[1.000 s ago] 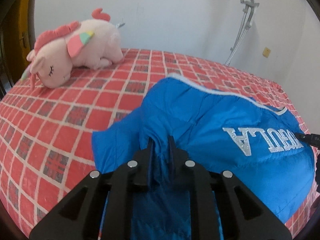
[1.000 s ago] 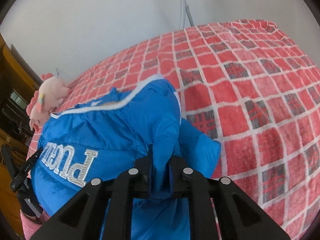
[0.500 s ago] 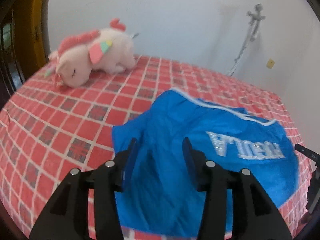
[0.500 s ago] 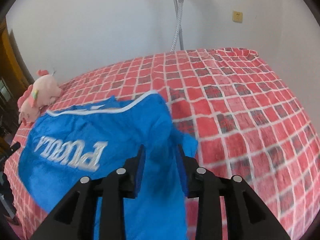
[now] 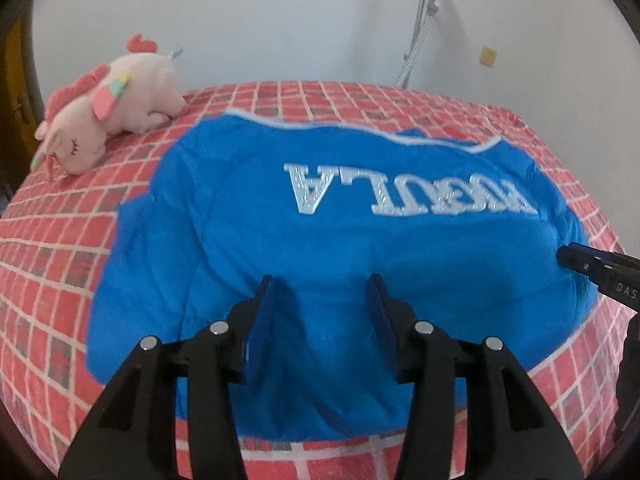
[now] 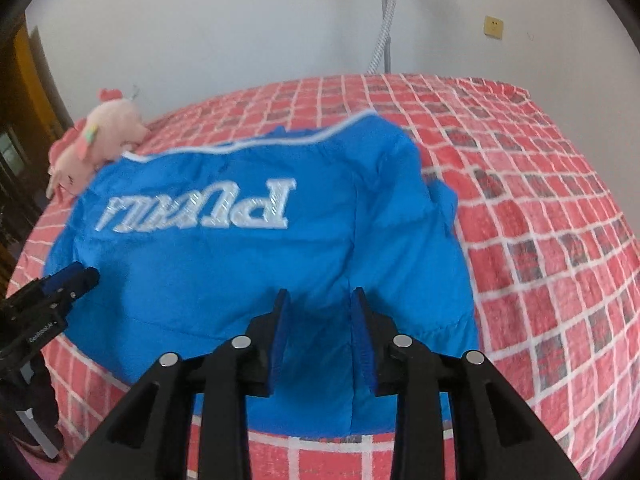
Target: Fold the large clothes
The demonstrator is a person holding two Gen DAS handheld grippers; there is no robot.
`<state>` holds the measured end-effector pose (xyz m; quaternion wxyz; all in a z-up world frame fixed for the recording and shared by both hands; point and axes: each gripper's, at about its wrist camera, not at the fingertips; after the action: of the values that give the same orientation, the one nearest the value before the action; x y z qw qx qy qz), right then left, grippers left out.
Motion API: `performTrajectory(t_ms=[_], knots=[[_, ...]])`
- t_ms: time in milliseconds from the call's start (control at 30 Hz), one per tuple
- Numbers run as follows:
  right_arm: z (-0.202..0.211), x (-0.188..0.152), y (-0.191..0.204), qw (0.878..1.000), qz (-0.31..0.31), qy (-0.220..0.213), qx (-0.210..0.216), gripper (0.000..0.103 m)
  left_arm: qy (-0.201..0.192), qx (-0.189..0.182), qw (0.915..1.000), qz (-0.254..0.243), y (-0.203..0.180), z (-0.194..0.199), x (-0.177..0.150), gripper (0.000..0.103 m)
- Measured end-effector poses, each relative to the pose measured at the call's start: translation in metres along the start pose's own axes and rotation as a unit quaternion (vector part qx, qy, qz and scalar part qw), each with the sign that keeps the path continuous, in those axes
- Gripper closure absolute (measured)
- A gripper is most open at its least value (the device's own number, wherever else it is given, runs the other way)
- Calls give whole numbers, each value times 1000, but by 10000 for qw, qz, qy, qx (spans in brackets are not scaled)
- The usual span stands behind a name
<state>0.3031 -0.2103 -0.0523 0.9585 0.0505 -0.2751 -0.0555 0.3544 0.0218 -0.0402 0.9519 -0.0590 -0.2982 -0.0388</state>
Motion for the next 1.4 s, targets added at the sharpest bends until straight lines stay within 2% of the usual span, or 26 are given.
performTrajectory(t_ms=[167,333,667,1000,1133,1167,1233,1267,1333,1400], knots=[[-16,-9,4,9998,115,34,-151,71,113,-282,9995,10,10,-12,-4,56],[-22,-12,4,9997,143,-32,-183,71,111,-66,9998,-155,3,-17,-9,56],[-25,-16,6,9995,182,-158,-197,71,72,114,9997,-210,-1,-21,-11,56],[-26,-18,9,9990,257,-247,-284,71,47,156,9997,-193,-3,-21,-12,56],[-18,-15,4,9994,282,-183,-102,70,83,172,9997,-126,-3,-14,-9,57],[-13,-13,3,9995,273,-150,-36,68,117,207,9996,-132,-4,-9,-8,56],[2,-9,-5,9996,193,-142,158,53,94,223,9997,-100,0,4,-4,47],[8,-7,-10,9994,163,-182,234,49,35,235,9997,-74,2,11,-2,43],[25,0,-25,9993,21,-329,187,35,-163,412,9990,61,18,32,5,34],[35,10,-46,9990,-167,-414,56,28,-155,553,9981,212,36,40,10,21]])
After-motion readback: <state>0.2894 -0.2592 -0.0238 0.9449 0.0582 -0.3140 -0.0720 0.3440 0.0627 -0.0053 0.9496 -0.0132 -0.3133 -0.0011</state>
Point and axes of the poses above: each gripper's, at about its wrist camera, not at the fingertips, and z roughly against the way its jaws point, y to its left, x to its top, and after that the axes turned 5 degrees about y, right-handed
